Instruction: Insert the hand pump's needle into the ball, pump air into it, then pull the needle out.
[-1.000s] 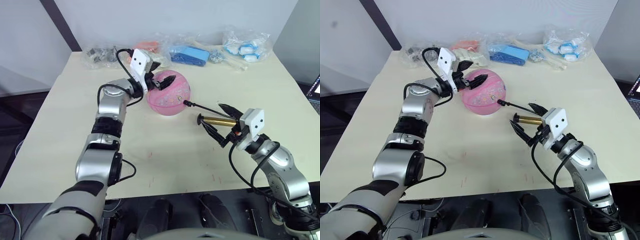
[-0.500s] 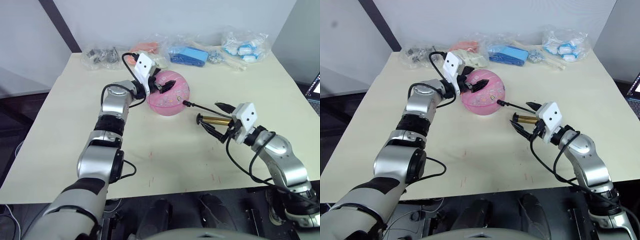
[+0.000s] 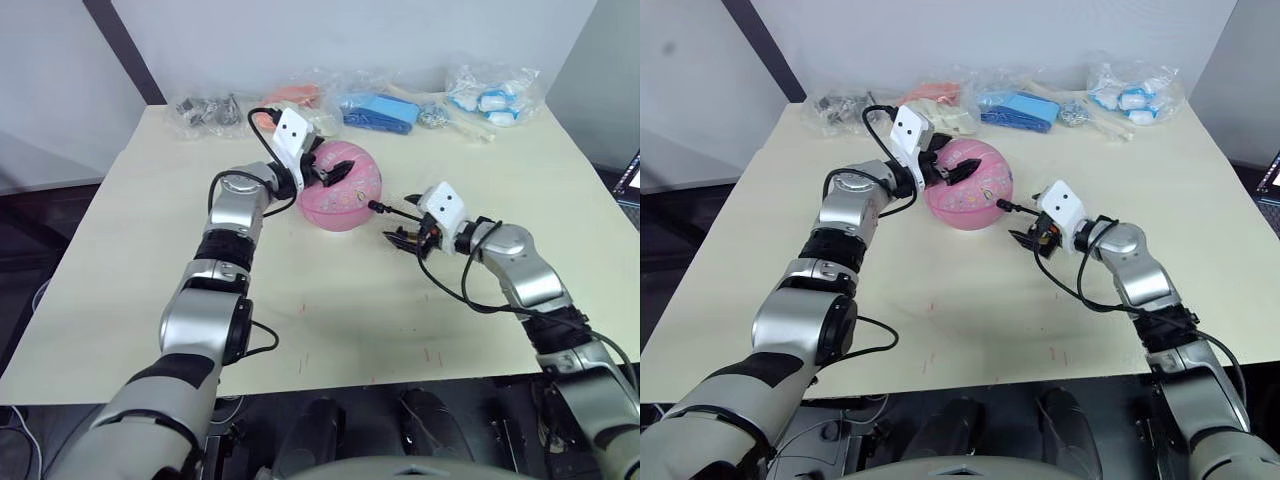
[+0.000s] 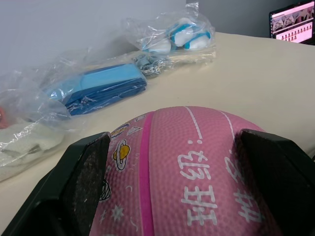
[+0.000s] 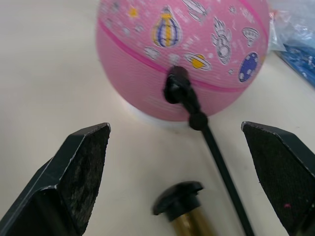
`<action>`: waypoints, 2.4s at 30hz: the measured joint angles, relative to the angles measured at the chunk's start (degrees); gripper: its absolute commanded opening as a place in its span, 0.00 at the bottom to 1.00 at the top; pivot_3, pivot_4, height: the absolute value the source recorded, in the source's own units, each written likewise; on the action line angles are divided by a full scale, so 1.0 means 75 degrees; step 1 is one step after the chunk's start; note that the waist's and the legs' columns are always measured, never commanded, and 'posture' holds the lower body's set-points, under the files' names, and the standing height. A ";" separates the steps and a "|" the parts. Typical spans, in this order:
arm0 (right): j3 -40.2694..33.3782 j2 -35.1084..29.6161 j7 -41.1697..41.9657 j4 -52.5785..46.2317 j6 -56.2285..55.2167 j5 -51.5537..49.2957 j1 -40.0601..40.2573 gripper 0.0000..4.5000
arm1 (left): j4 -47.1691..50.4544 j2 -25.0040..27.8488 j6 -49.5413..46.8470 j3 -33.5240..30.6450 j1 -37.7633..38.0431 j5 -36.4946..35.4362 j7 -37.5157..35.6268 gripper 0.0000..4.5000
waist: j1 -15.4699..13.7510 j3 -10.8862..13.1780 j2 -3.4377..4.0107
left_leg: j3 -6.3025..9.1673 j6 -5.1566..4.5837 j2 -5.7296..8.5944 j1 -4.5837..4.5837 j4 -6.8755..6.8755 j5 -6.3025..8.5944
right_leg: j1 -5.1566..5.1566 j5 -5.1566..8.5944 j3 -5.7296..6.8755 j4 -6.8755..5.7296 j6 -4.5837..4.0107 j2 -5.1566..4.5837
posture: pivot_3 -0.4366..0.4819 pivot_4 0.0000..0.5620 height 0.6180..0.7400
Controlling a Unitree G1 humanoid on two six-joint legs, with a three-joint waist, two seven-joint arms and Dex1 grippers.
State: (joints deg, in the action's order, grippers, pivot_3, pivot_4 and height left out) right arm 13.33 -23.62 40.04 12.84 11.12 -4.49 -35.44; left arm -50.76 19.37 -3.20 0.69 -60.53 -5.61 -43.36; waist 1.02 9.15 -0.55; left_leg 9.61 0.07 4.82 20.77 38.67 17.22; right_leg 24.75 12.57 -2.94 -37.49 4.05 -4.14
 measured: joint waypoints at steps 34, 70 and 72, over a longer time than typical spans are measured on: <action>0.0455 0.0944 -0.0814 0.3163 -0.3511 0.2071 -0.1194 0.08 | 0.0077 -0.0037 0.0172 -0.0019 0.0193 0.0121 0.0091 1.00 | 0.0069 -0.0016 0.0004 | 0.0013 0.0002 0.0001 -0.0001 0.0004 -0.0001 | 0.0000 0.0000 0.0010 -0.0011 0.0000 -0.0001 | 0.48 0.27 1.00; -0.0542 0.1263 -0.0988 -0.0696 0.0824 0.0703 0.1007 0.08 | -0.0869 -0.1107 0.1061 0.0143 0.0409 0.0733 0.1415 1.00 | -0.0264 -0.0364 0.0091 | 0.0059 -0.0030 0.0110 -0.0027 0.0003 0.0013 | -0.0067 0.0031 0.0090 0.0015 0.0044 -0.0111 | 0.48 0.27 1.00; -0.0539 0.1249 -0.1007 -0.0750 0.0838 0.0737 0.1059 0.08 | -0.0903 -0.1150 0.1061 0.0133 0.0410 0.0721 0.1454 1.00 | -0.0273 -0.0380 0.0095 | 0.0065 -0.0037 0.0116 -0.0043 0.0004 0.0017 | -0.0094 0.0040 0.0096 0.0025 0.0057 -0.0114 | 0.48 0.27 1.00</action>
State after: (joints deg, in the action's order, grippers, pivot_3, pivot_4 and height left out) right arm 9.29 -14.25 32.49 7.21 17.40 1.04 -27.49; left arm -57.53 10.75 4.76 1.68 -57.45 -0.20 -32.45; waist -1.03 6.30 0.16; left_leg 10.10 -0.20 5.69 20.44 38.69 17.35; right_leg 24.05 12.87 -2.22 -37.30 4.48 -5.00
